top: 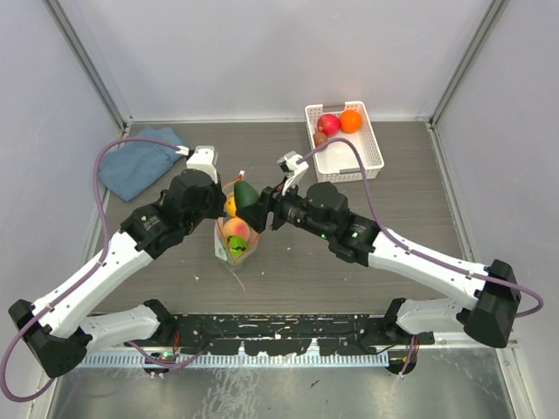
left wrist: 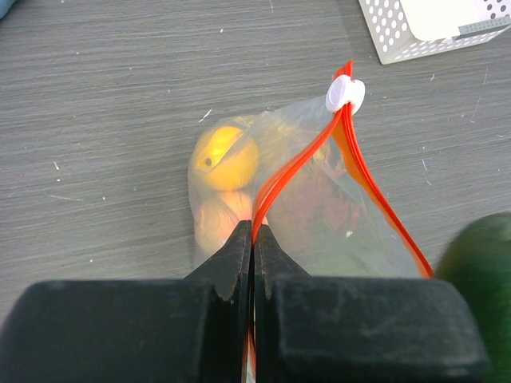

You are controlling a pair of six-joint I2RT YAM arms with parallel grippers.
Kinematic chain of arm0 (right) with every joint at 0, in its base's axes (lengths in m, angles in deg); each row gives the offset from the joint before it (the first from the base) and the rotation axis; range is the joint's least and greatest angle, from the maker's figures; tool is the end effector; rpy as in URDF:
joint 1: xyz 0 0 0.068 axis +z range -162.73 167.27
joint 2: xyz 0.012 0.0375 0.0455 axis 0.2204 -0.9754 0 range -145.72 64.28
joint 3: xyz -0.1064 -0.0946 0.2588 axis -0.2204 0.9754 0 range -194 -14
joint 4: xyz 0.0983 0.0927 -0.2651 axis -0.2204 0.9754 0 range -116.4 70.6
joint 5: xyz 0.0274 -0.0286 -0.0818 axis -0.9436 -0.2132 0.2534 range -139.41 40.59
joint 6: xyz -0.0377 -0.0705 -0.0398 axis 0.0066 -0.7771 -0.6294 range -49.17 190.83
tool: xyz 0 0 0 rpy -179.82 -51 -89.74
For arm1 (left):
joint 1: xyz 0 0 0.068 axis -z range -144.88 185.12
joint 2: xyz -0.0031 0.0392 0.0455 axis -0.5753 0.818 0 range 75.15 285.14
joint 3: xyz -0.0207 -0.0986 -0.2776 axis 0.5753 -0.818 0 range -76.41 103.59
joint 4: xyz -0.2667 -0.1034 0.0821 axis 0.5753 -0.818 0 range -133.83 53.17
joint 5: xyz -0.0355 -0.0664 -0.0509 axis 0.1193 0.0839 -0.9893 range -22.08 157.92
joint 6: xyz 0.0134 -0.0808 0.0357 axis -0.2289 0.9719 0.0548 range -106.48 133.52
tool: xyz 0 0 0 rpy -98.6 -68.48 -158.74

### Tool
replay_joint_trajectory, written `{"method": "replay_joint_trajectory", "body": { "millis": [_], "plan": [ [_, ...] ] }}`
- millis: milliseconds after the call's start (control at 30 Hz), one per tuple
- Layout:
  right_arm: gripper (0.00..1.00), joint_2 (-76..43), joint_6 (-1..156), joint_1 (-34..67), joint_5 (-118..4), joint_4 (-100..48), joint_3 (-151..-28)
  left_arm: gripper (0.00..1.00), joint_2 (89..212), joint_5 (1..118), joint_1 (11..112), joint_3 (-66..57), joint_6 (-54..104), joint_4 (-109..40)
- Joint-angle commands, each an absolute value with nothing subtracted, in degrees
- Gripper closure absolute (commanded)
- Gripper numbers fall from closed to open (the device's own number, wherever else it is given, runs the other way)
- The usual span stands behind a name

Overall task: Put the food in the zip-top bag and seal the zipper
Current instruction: Place the fake fruit in the zipper food storage bag.

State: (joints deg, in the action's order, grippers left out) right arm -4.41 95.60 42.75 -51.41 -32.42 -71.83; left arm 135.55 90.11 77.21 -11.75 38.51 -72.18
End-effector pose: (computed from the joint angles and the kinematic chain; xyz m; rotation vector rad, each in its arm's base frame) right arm 0.2007 0.2965 0.3737 -0.4970 1.7027 1.0739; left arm 0.2300 -0.1671 0.3679 0.0811 2.0823 -0.3076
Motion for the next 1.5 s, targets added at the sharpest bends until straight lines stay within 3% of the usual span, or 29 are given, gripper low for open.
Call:
{"method": "replay_joint_trajectory", "body": {
  "millis": [0, 300, 933, 1467],
  "plan": [
    [0.60, -7.0, 100.4, 45.3, -50.4, -42.7, -71.4, 1.00, 135.3, 89.8, 77.0, -11.4, 39.6, -67.8],
    [0.59, -10.8, 105.1, 46.8, -39.6, -37.2, -71.4, 1.00, 134.3, 90.4, 77.0, -11.6, 39.9, -67.9],
    [0.37, -14.8, 103.7, 46.8, -38.1, -29.8, -75.4, 1.00, 133.4, 89.7, 77.0, -11.6, 39.9, -68.1],
    [0.28, -17.4, 99.8, 46.8, -29.1, -18.5, -79.9, 1.00, 132.9, 88.7, 77.0, -11.3, 39.8, -68.8]
  ]
}}
